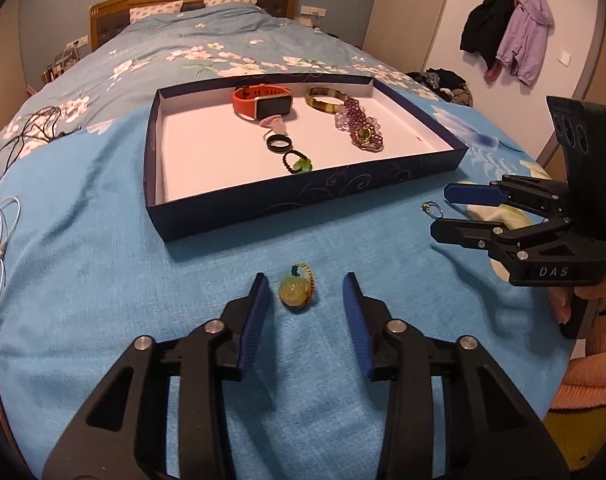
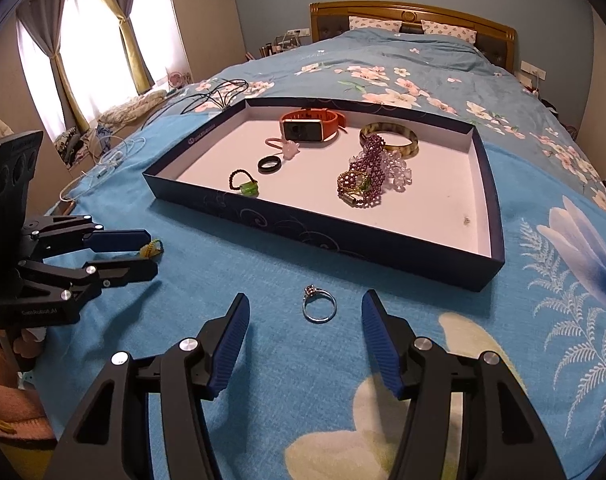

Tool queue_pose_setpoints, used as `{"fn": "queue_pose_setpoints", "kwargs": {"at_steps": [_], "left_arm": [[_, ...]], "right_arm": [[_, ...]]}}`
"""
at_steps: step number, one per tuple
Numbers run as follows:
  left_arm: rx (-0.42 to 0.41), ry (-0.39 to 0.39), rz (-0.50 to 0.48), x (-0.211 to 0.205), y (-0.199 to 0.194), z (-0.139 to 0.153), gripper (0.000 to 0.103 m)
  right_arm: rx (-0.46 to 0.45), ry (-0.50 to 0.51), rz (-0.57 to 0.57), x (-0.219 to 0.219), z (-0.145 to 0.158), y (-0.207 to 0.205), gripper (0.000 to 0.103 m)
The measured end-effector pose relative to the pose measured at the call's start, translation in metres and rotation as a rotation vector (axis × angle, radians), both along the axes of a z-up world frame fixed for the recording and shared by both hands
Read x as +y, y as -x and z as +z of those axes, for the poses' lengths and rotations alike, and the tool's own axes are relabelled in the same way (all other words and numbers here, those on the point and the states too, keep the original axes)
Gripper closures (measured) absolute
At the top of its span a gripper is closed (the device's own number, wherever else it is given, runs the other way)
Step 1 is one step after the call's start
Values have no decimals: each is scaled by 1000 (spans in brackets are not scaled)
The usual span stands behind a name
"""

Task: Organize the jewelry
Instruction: 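Grasp the yellow-green bead ring with the left tool while the right tool grasps the silver ring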

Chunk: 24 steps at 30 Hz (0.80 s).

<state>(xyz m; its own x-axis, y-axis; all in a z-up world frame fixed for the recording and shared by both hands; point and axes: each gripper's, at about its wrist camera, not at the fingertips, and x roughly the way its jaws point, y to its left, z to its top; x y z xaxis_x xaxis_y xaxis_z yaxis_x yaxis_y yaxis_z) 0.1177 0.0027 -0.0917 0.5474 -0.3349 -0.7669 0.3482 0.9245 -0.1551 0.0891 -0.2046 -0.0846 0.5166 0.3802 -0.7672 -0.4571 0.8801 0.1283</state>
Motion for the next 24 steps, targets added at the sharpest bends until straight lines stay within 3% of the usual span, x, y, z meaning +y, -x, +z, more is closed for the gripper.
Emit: {"fn": "queue_pose_setpoints", "kwargs": {"at_steps": [5,10,22,24], "left_arm": [[6,8,8,3,-1,-1,73],[7,4,-1,1,-2,-1,84],[8,7,-9,-2,-2,-1,85],[8,7,-10,-2,-2,-1,85]], "right_arm": [[8,19,1,3,-3,-1,54],[1,44,-1,7,-3,-2,56],[-1,54,-17,4,-4,-6,86],[-2,54,-16,4,-5,-6,87]]}}
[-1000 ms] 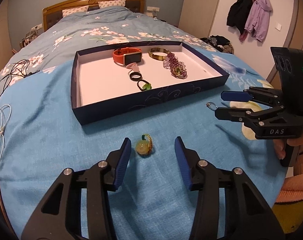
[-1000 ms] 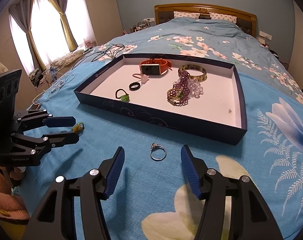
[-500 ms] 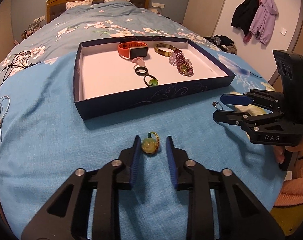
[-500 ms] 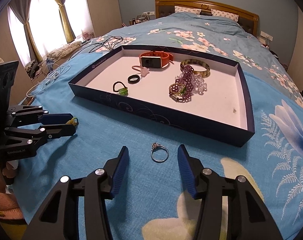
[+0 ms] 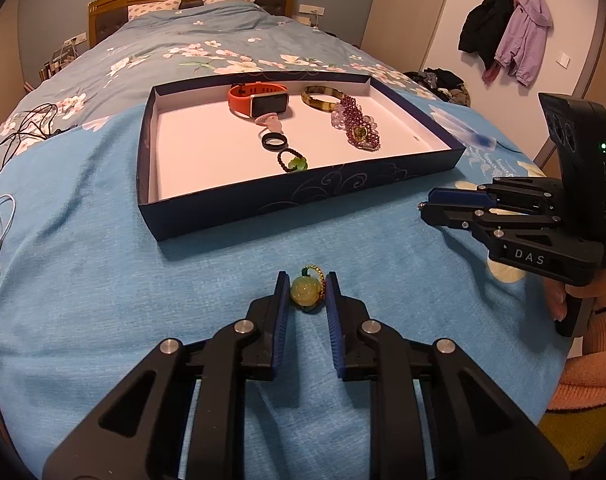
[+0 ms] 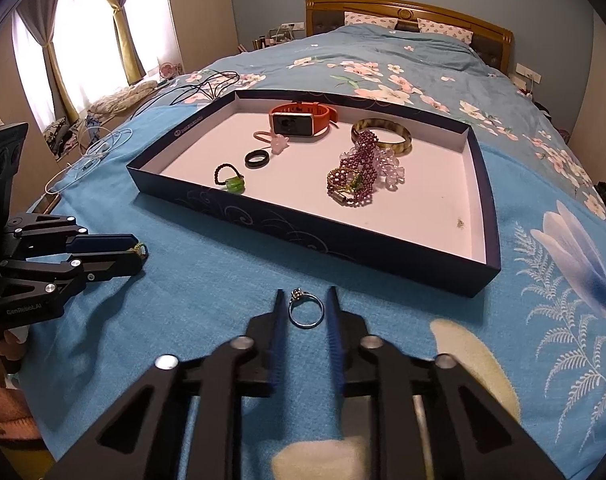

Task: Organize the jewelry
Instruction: 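Grasp the yellow-green bead ring with the left tool while the right tool grasps the silver ring, then lift the bead ring with the left tool while the right tool lifts the silver ring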

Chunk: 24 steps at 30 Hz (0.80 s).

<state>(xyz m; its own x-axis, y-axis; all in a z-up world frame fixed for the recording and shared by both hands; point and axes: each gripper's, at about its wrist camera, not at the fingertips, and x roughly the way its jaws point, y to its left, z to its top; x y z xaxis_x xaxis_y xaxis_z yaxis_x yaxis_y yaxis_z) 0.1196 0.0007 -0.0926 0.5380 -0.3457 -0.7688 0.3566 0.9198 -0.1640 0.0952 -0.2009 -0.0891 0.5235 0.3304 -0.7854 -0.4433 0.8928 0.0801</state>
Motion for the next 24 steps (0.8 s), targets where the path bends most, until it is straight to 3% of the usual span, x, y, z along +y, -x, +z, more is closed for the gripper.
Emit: {"fn": "queue_pose_setpoints", "kwargs": {"at_steps": [15,24], "left_arm": [[-12,-2,-3,-5,2,1,85],[-31,11,10,-4,6,5,85]], "right_arm": [[-18,-47,-7,-8,6,5,87],[-28,-125,-18,-19,13,11,87]]}}
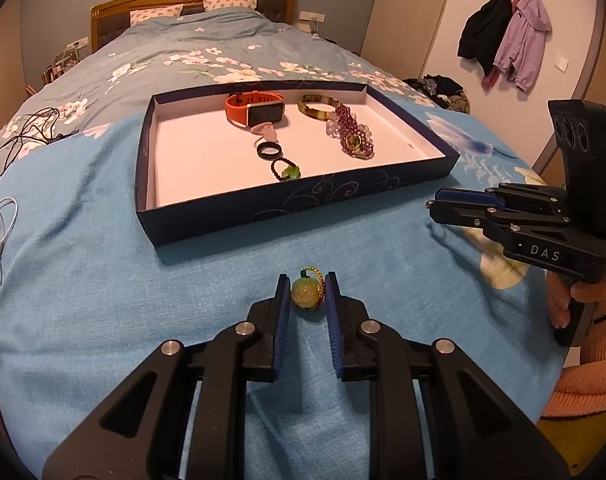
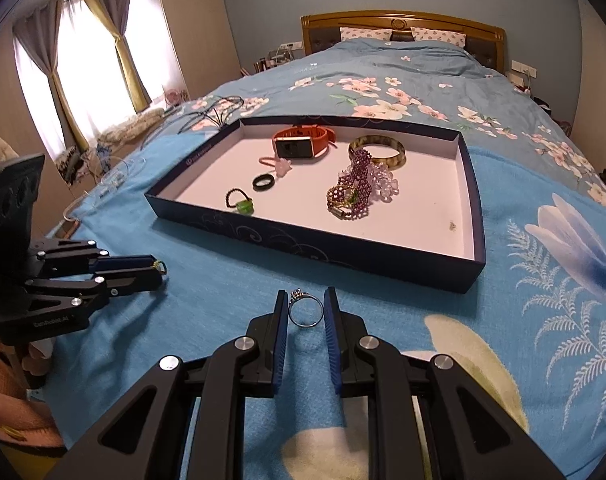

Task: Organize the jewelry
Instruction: 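Lift the bead ring with the left tool while the right tool lifts the silver ring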

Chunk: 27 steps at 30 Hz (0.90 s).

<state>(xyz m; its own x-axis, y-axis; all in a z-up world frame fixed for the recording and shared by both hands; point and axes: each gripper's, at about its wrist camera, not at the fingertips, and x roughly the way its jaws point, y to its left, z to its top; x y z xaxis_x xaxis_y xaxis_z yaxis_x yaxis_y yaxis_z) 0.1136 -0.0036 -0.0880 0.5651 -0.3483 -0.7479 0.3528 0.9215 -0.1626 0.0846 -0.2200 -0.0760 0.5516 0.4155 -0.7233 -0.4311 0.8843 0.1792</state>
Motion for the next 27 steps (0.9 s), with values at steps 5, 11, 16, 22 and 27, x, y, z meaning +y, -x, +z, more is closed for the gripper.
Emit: {"fn": "queue_pose_setpoints", "kwargs": {"at_steps": [5,11,16,22,27], "left_arm": [[-18,6,5,-1,2,5,85],[-53,18,8,-2,6,16,85],[-78,22,8,-4,8,23,85],[-104,20,10,-8,9,30,85],[-123,26,9,-10,9,33,85]], "right_arm": [[-18,-45,-2,-3,6,3,87],[-40,-71,-3,-6,14,6,87],[-53,-88,-6,-8,17,8,87],[-66,-98,-7,-10,22,8,87],[-77,-102,-12,-11,25,8,87]]}}
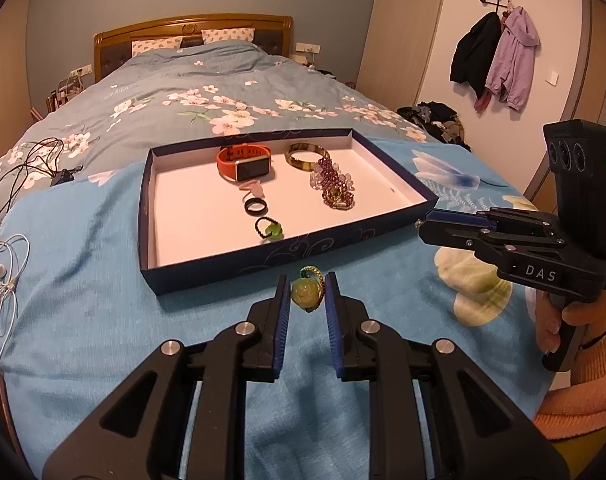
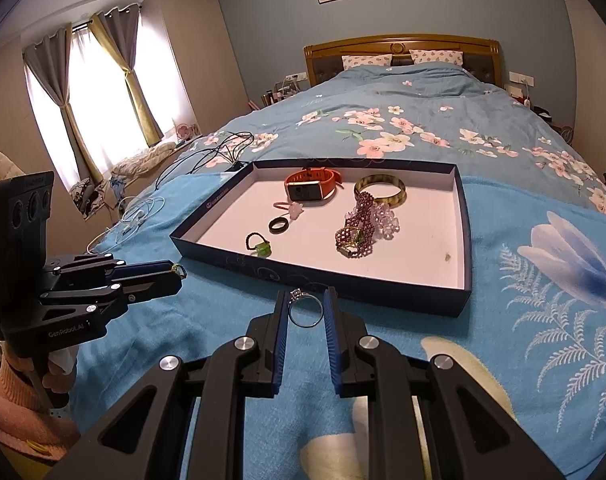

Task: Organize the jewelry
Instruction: 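Lift the bead ring with the left tool while the right tool lifts the silver ring, then carry the bead ring and silver ring over the box with both tools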

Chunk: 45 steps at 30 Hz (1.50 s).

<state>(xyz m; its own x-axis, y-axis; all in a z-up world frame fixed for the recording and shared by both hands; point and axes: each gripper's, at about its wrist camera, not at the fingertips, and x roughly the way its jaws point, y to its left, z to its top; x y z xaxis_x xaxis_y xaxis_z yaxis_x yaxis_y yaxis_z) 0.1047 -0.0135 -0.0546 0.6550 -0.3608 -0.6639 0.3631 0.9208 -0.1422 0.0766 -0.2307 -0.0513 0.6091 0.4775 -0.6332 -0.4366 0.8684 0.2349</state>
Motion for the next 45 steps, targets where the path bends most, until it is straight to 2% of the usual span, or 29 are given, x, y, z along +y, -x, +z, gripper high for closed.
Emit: {"fn": "queue_pose_setpoints", "kwargs": {"at_steps": [30,45], "left_arm": [[-89,15,29,-4,-10,25,85],[-105,17,34,-8,-18,30,85]], "right_arm": [[-68,-31,-28,-5,21,-13,87],[-90,-41,-35,-6,28,-22,87]]}}
